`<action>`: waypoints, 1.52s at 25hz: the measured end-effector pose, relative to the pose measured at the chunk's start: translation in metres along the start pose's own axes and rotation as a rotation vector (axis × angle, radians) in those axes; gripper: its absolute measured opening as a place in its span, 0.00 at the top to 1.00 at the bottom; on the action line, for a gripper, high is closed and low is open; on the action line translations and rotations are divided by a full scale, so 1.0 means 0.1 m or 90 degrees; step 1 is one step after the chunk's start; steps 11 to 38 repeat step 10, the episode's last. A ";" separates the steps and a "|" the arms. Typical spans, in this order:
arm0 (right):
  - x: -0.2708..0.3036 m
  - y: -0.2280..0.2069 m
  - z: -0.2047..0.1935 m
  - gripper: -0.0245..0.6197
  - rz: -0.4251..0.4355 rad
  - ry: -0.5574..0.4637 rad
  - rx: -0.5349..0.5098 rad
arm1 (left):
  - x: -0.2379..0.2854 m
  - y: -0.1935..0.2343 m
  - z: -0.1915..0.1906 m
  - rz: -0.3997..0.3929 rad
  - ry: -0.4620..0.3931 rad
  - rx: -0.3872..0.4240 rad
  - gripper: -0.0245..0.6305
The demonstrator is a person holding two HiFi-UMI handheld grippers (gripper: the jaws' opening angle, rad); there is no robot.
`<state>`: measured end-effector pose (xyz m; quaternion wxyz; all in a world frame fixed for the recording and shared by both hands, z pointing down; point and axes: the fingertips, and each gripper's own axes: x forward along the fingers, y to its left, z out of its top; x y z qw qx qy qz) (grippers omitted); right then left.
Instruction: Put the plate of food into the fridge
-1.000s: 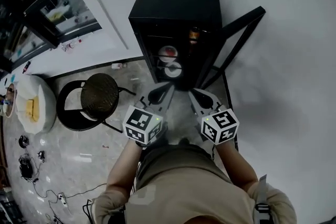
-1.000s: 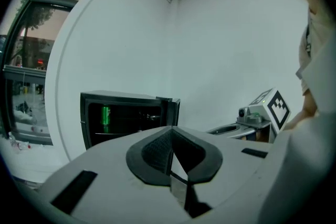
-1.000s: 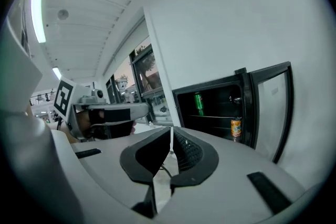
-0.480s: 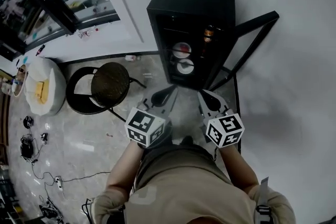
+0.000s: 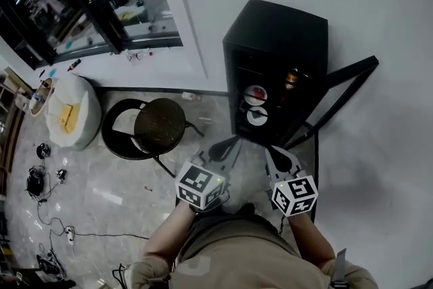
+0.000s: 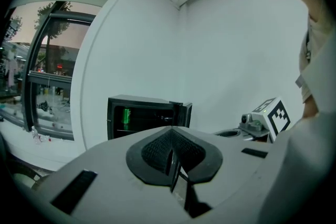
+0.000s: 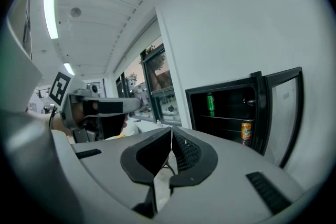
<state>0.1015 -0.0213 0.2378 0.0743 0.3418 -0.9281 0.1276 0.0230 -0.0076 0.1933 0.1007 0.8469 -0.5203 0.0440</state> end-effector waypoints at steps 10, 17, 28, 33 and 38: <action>0.42 0.38 0.09 0.92 0.017 0.006 -0.039 | -0.32 0.47 -0.02 0.020 -0.006 -0.019 0.95; 0.42 0.38 0.09 0.92 0.017 0.006 -0.039 | -0.32 0.47 -0.02 0.020 -0.006 -0.019 0.95; 0.42 0.38 0.09 0.92 0.017 0.006 -0.039 | -0.32 0.47 -0.02 0.020 -0.006 -0.019 0.95; 0.42 0.38 0.09 0.92 0.017 0.006 -0.039 | -0.32 0.47 -0.02 0.020 -0.006 -0.019 0.95; 0.42 0.38 0.09 0.92 0.017 0.006 -0.039 | -0.32 0.47 -0.02 0.020 -0.006 -0.019 0.95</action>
